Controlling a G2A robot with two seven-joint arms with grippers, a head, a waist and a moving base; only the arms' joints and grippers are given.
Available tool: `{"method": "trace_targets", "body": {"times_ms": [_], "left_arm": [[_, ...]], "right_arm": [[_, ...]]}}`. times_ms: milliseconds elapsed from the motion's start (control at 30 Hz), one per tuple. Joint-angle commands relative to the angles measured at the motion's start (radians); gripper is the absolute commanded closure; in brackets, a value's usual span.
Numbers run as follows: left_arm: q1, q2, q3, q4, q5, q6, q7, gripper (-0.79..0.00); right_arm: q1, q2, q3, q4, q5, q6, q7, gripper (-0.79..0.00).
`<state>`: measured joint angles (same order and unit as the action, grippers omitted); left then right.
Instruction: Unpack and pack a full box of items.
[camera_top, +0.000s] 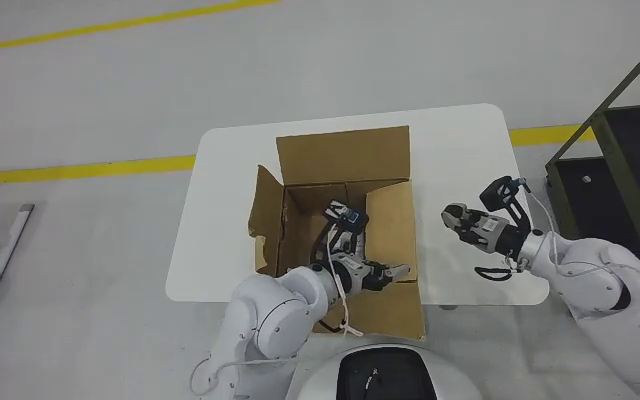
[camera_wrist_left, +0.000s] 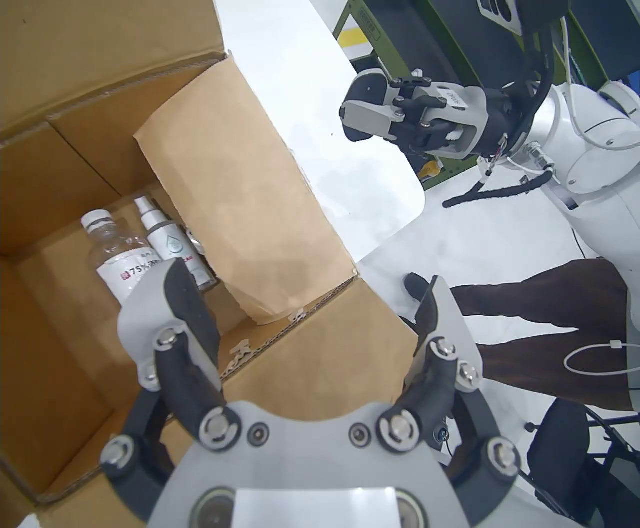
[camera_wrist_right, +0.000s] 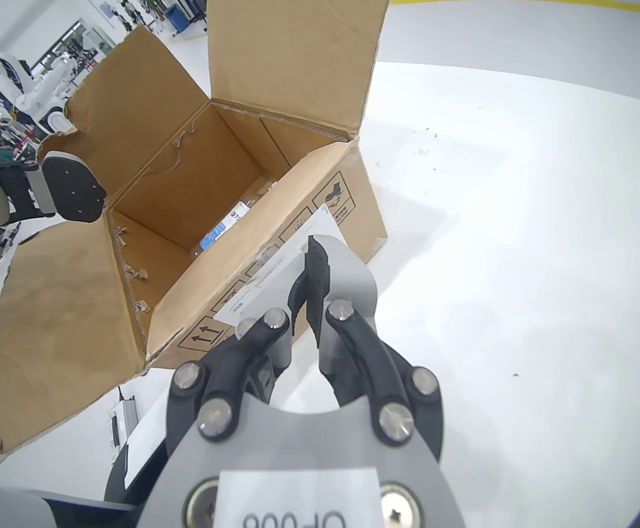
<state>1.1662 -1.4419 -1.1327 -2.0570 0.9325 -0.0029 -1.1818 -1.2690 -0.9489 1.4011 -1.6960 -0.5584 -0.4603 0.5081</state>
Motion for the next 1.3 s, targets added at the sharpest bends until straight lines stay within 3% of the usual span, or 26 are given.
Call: {"method": "trace_targets", "body": {"times_ms": [0, 100, 367, 600, 1267], "left_arm": [[0.007, -0.004, 0.003, 0.033, -0.098, 0.038, 0.051, -0.785], [-0.022, -0.006, 0.016, 0.086, -0.128, 0.029, 0.081, -0.785], [-0.086, -0.017, -0.022, 0.257, -0.293, 0.174, 0.185, -0.785], [-0.101, -0.019, -0.051, 0.336, -0.392, 0.266, 0.227, -0.785], [-0.125, -0.006, -0.02, 0.462, -0.452, 0.258, 0.234, -0.785]], "right_arm": [[0.005, -0.001, -0.006, 0.004, 0.0, -0.001, 0.003, 0.0], [0.01, -0.003, -0.013, 0.007, -0.001, 0.0, 0.006, 0.0], [0.018, -0.005, -0.02, 0.018, 0.005, 0.0, 0.014, 0.0], [0.029, -0.007, -0.033, 0.026, 0.009, -0.008, 0.036, 0.0], [0.081, -0.025, -0.135, 0.085, 0.004, -0.019, 0.059, 0.0]]}}
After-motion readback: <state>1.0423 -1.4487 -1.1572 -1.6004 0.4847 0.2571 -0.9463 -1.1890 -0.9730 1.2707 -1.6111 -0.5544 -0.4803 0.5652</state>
